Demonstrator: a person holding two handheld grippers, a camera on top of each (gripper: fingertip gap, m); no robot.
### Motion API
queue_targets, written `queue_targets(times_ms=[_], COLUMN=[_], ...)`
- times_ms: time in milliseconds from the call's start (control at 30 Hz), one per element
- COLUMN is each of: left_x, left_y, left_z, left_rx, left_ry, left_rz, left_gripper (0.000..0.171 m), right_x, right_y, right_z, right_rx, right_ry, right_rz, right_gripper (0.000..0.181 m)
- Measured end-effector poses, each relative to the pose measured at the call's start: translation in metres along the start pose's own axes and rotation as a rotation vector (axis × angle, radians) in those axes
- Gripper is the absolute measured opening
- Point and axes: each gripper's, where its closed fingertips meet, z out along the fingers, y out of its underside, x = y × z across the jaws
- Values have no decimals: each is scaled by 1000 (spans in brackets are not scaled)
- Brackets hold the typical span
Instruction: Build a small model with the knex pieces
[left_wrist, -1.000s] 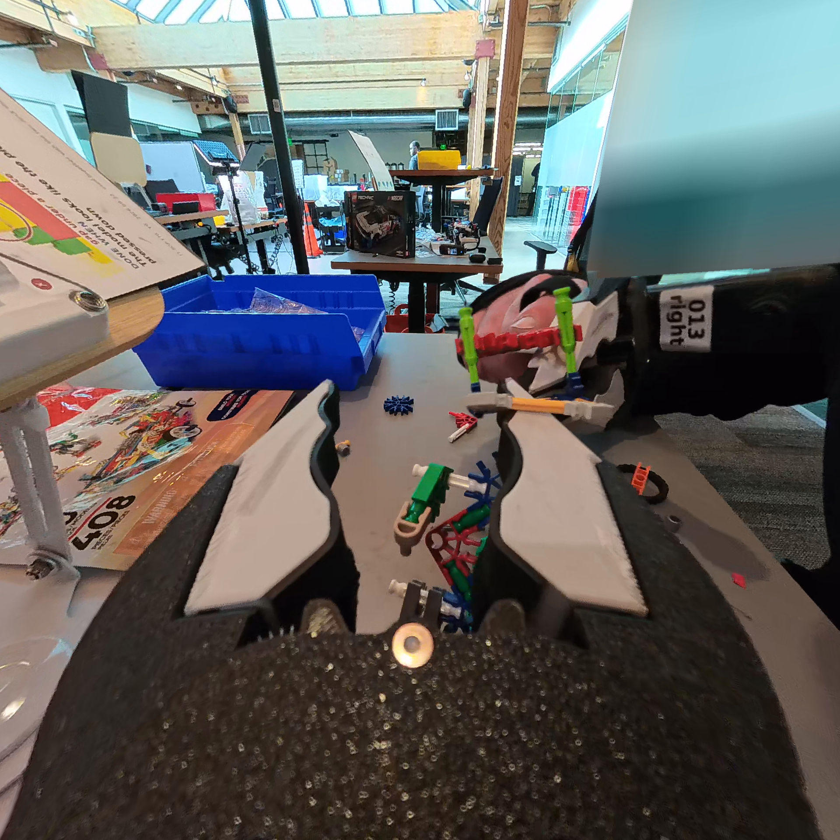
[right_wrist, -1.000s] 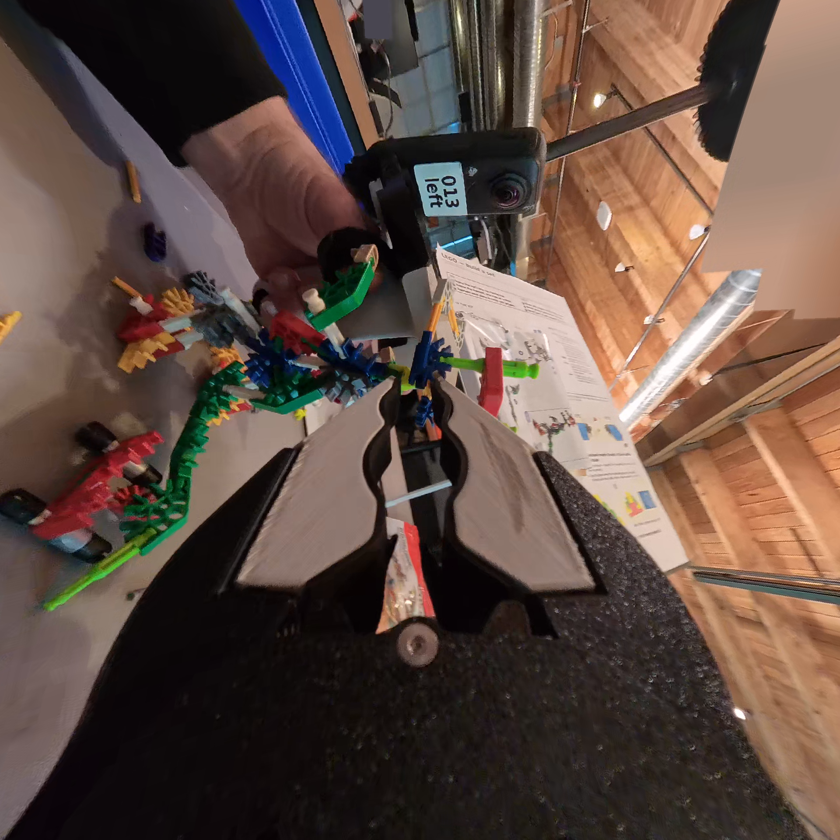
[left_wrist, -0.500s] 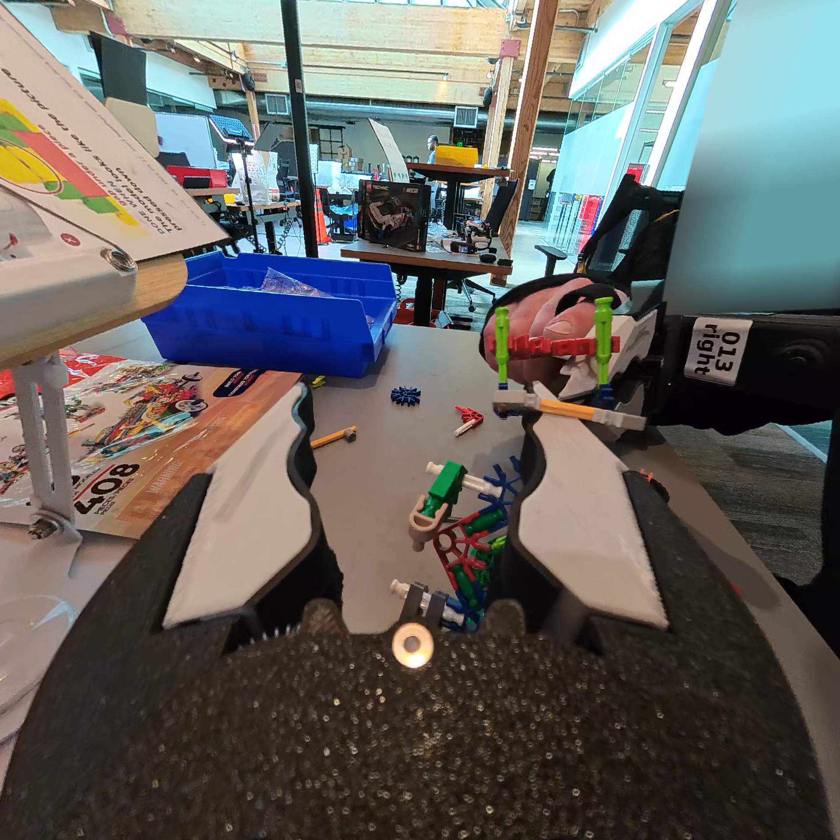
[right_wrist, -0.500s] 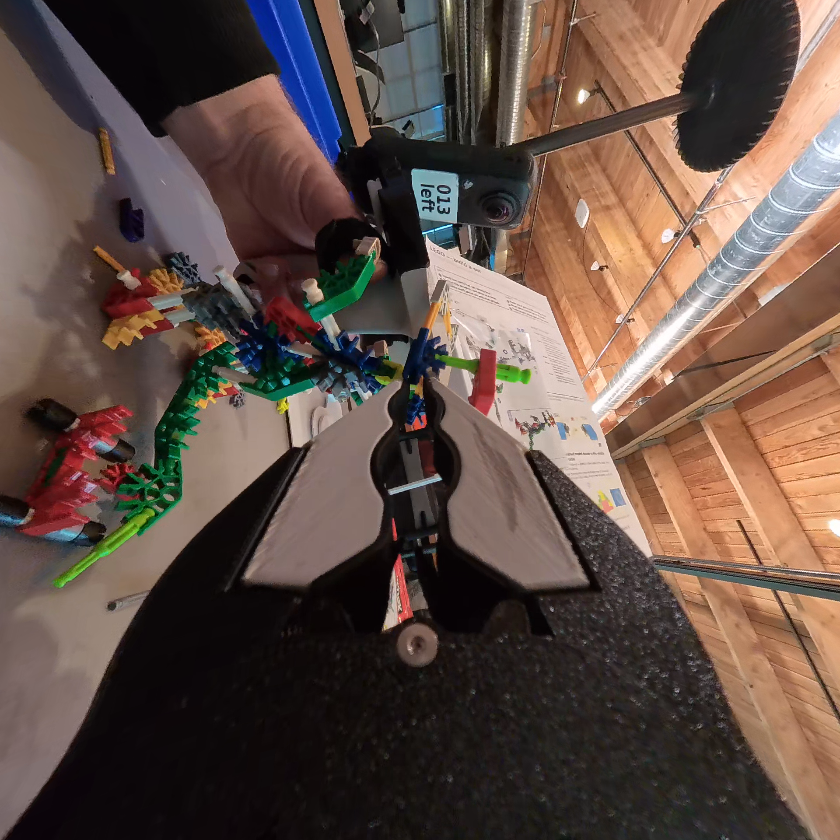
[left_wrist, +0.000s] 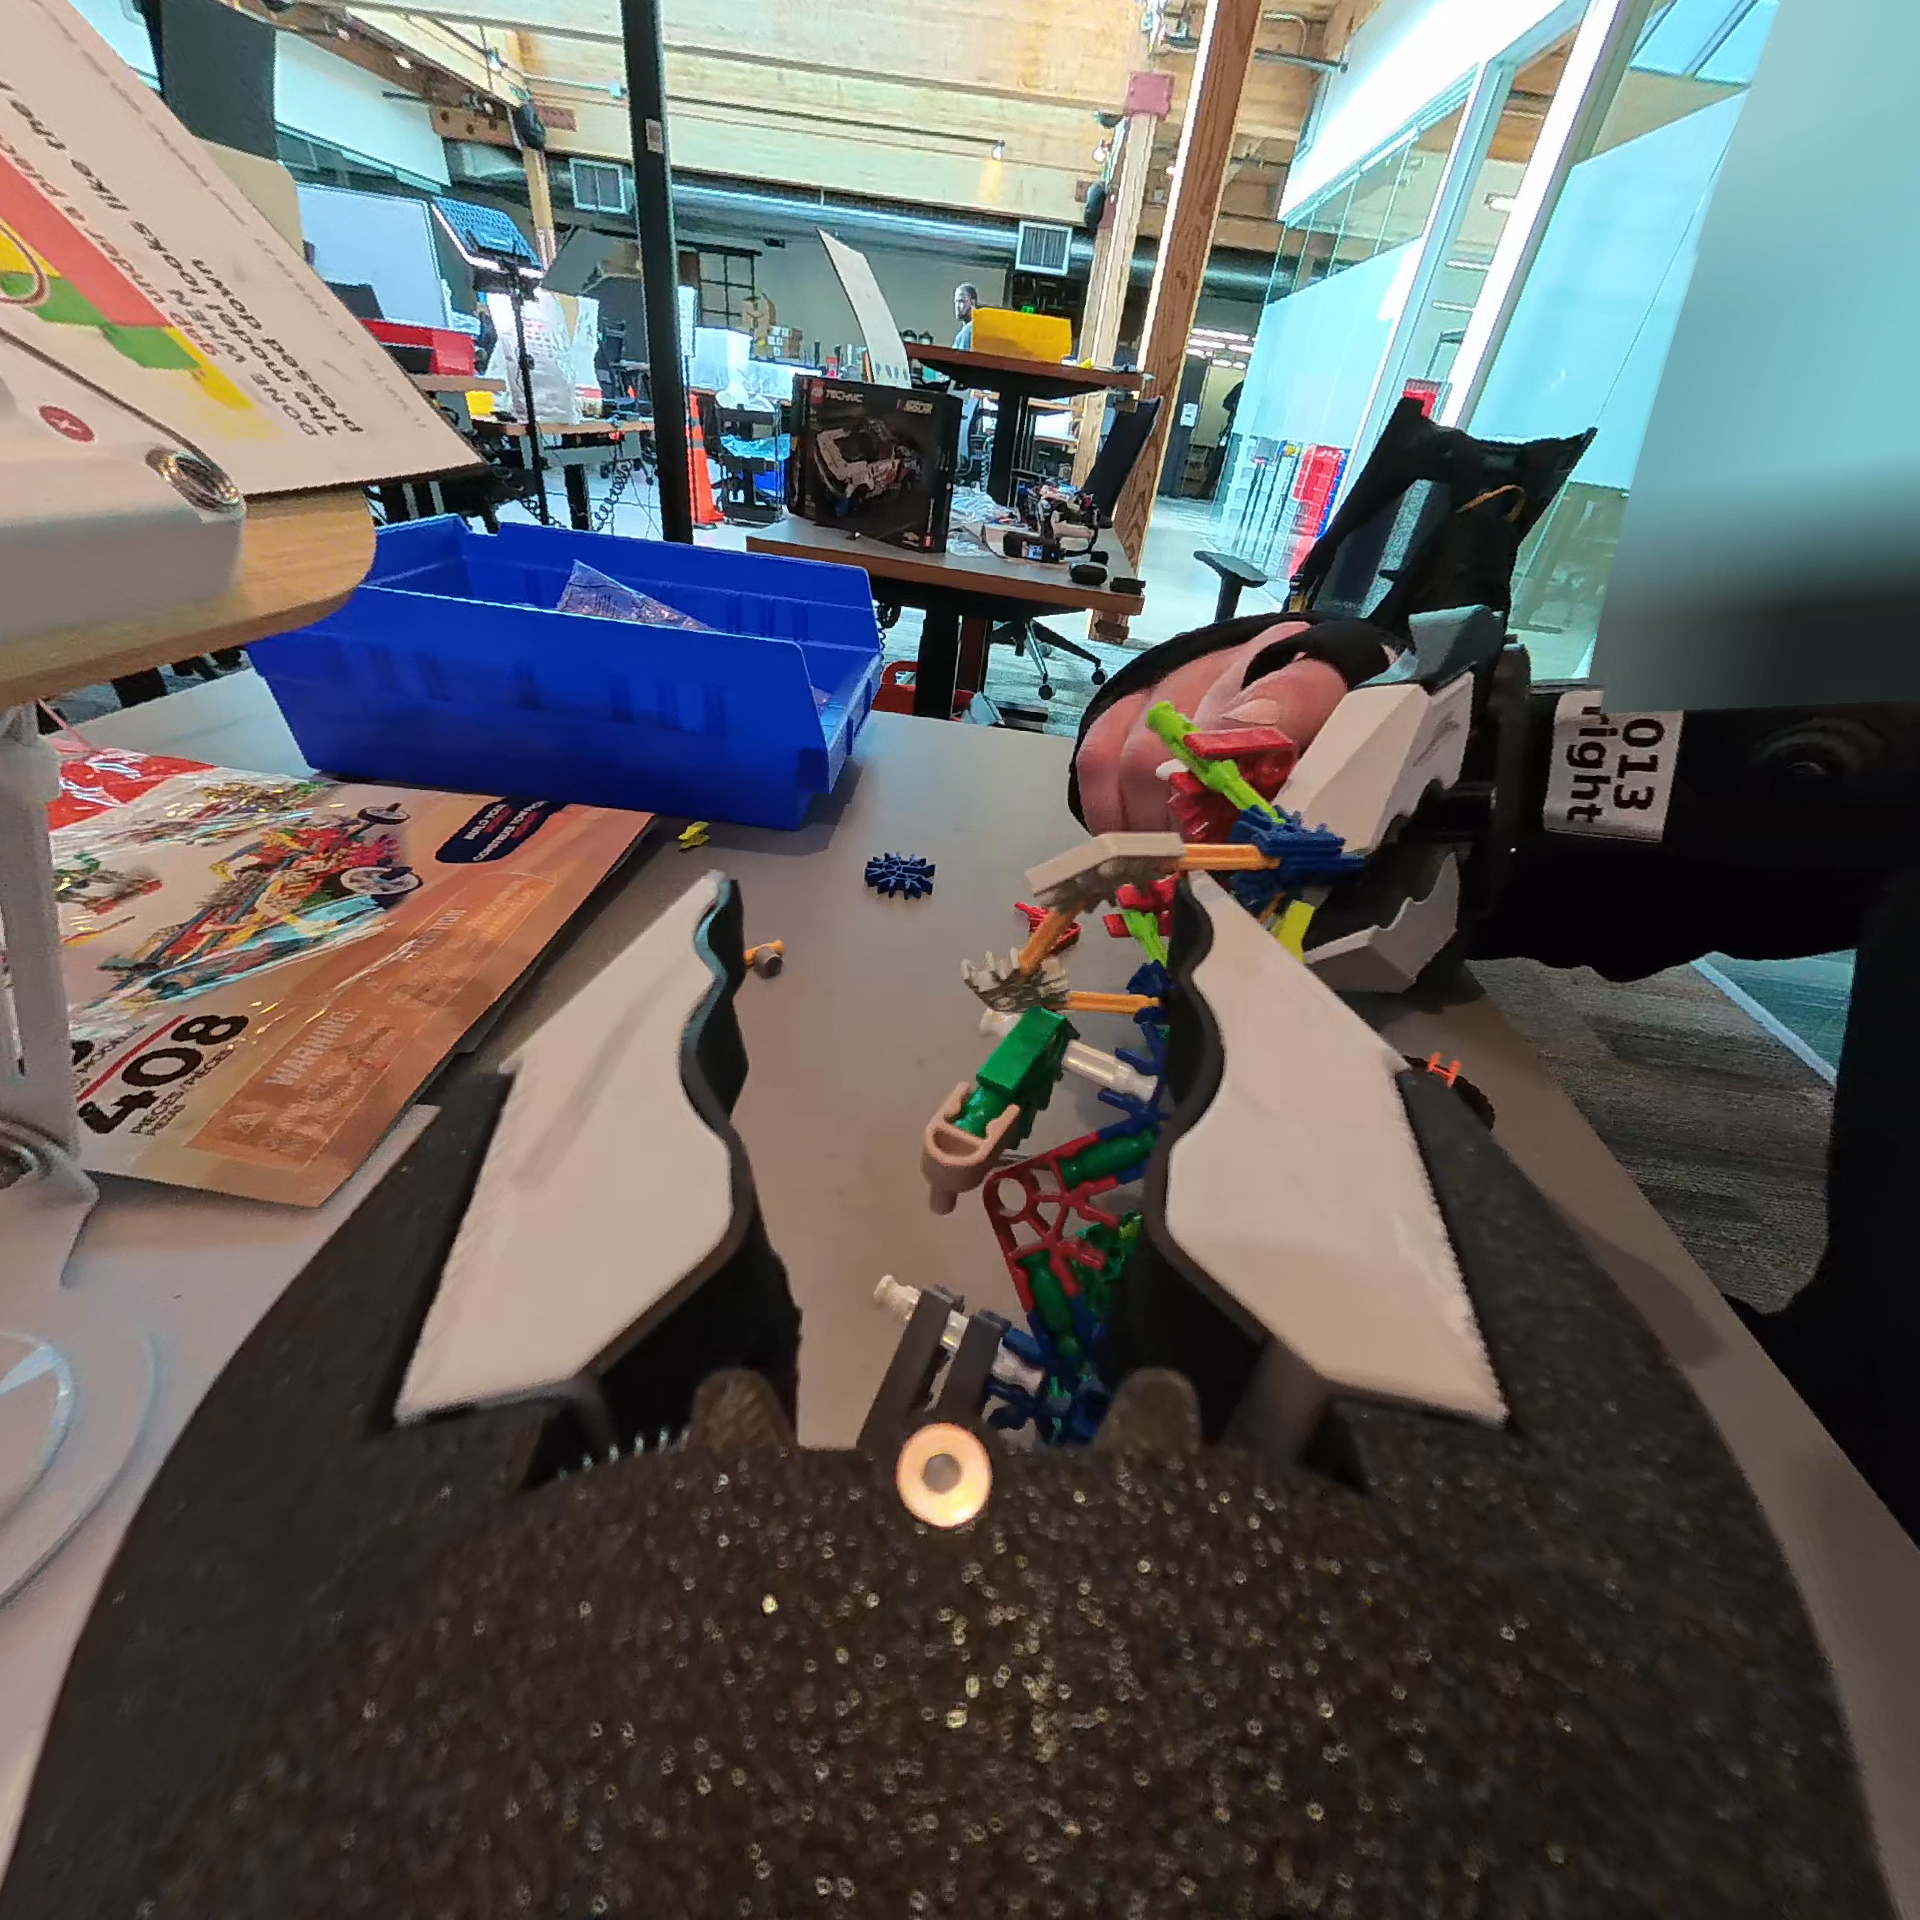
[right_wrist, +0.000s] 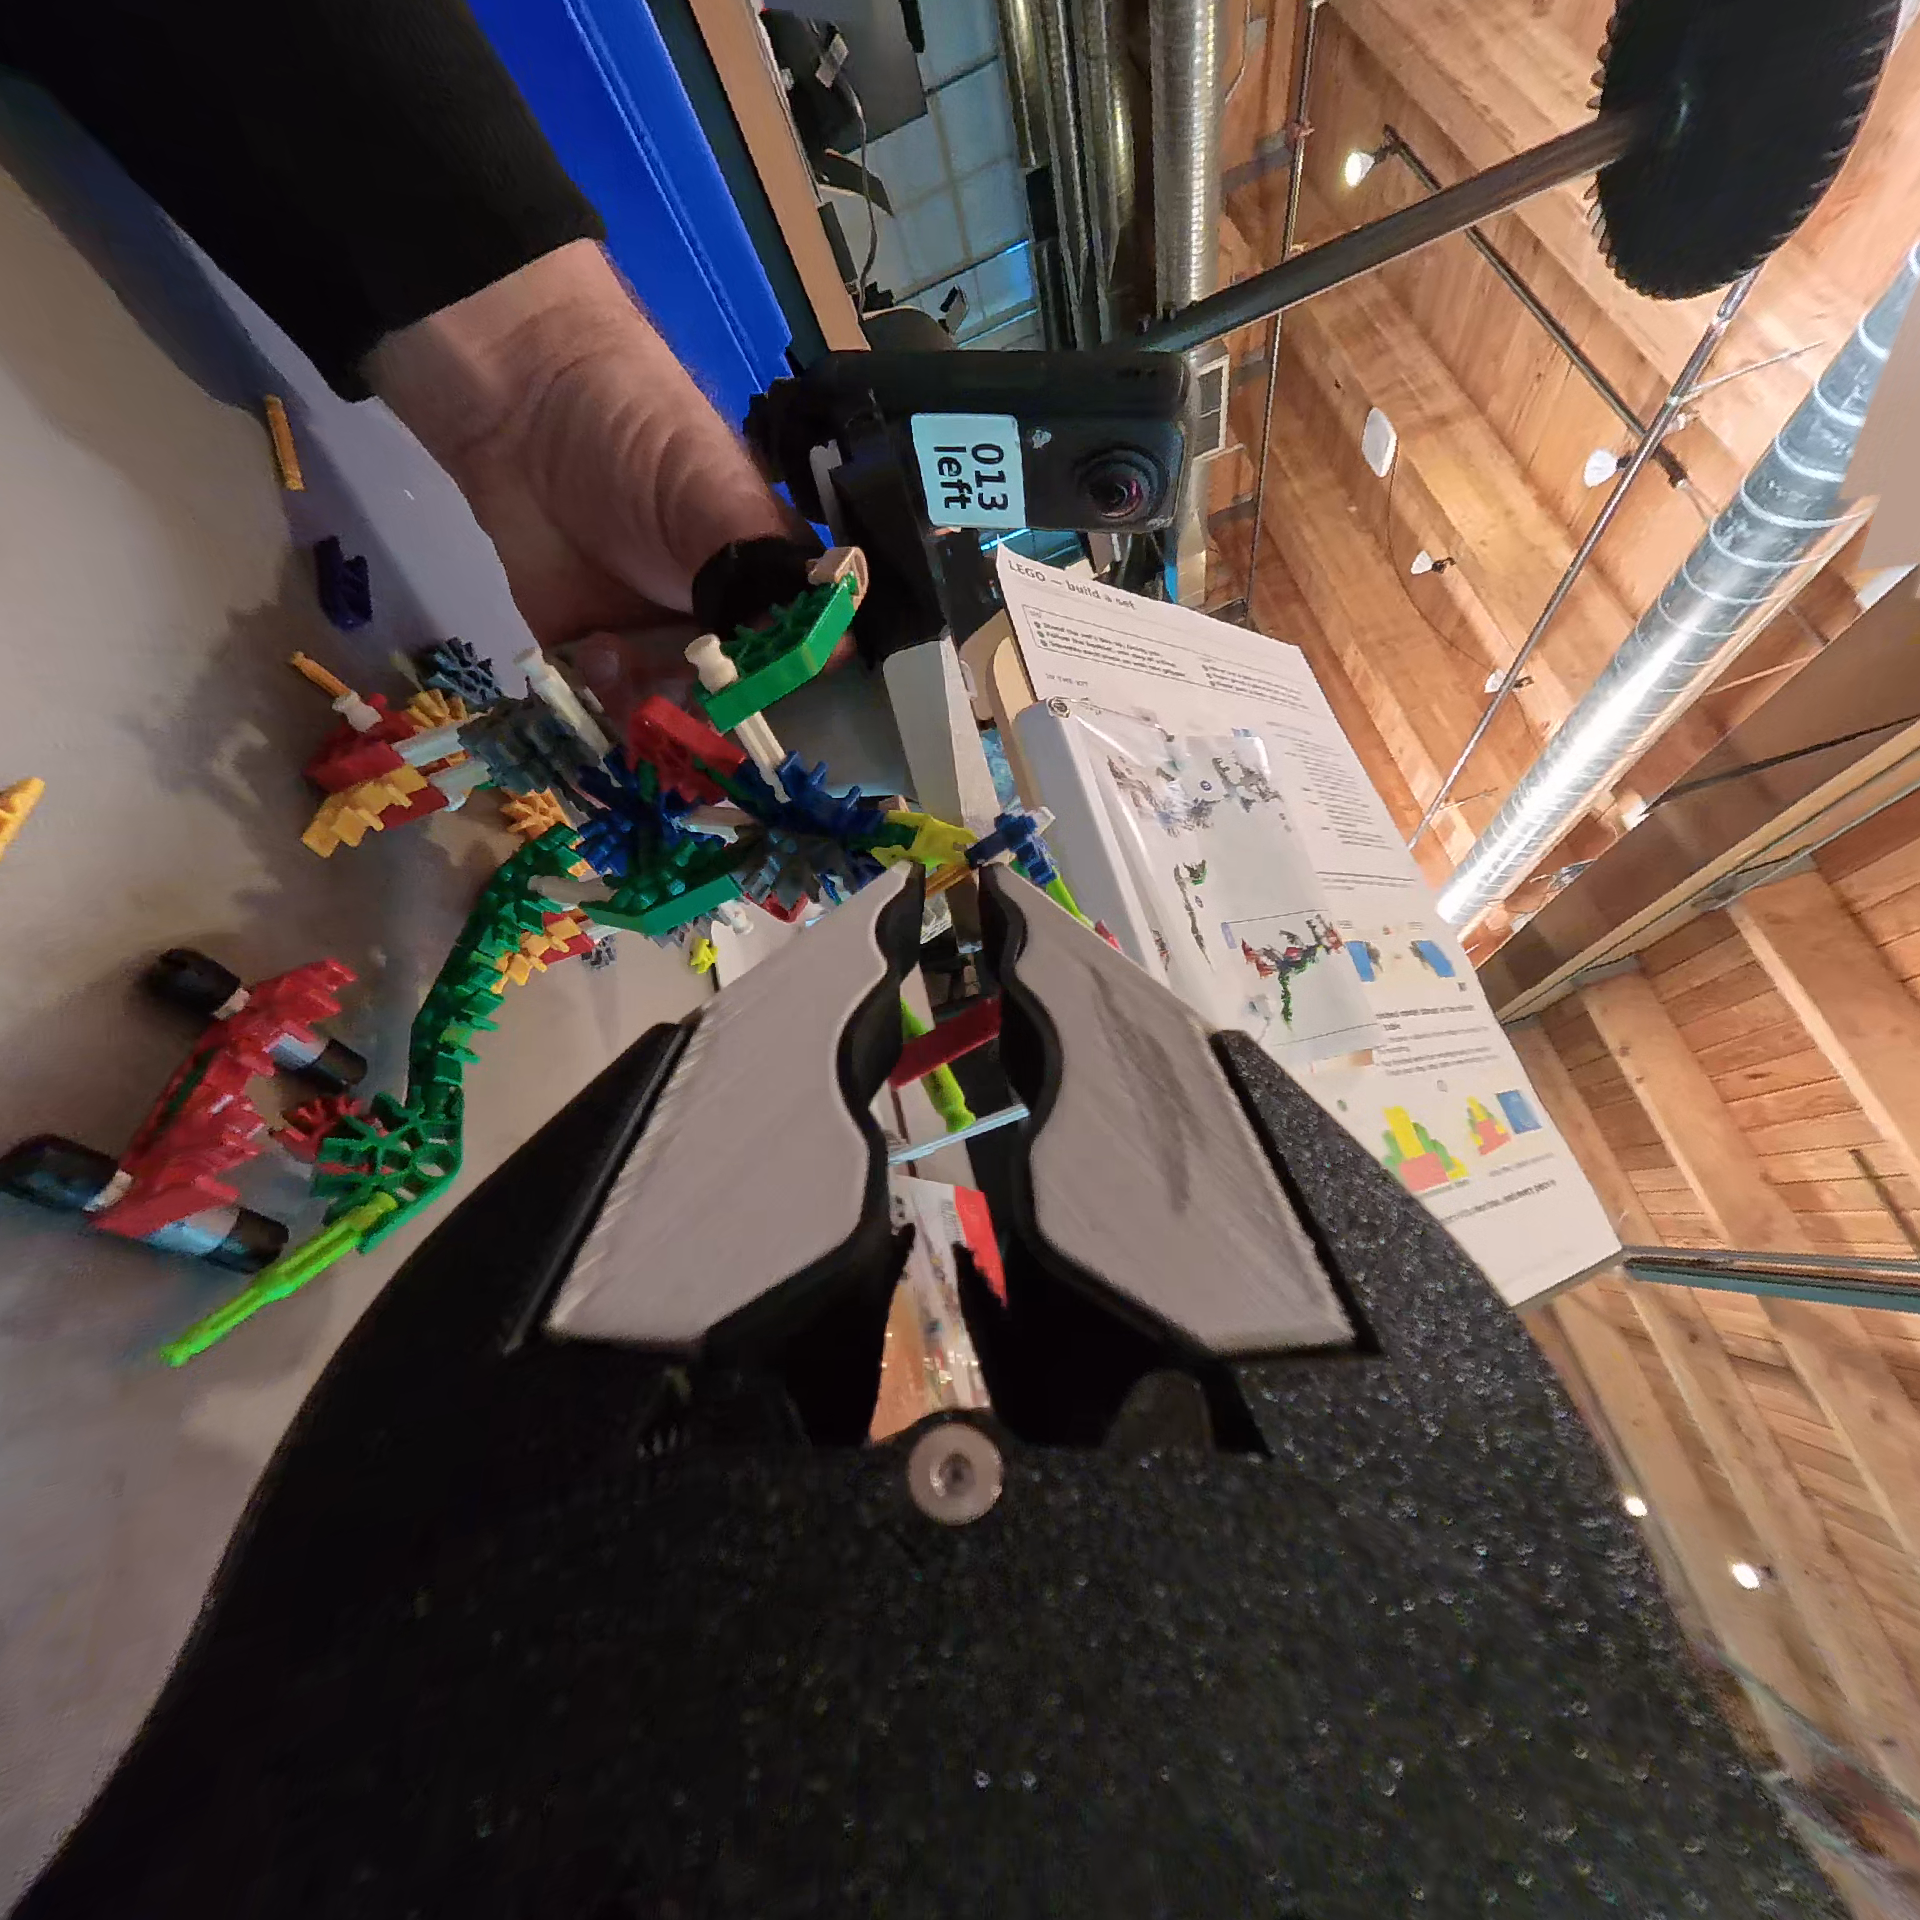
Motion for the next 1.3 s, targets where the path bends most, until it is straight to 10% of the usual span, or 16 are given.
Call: queue_targets(times_ms=[333,867,1067,1300], left_x=[9,1,6,7], left_y=[-9,-39,-49,-51], left_z=[-4,-15,-12,-9], left_rx=[15,141,172,173], left_ry=[-9,-127,-159,-186], left_rz=[156,263,307,346], left_gripper=[13,8,9,6], right_x=[4,55,24,27], right_y=[6,10,25,32], right_z=[1,-19,-1,2], right_rx=[3,106,37,37], right_ry=[-30,39,-191,-202], right_rz=[142,598,999,1198], right_gripper=[2,9,31,14])
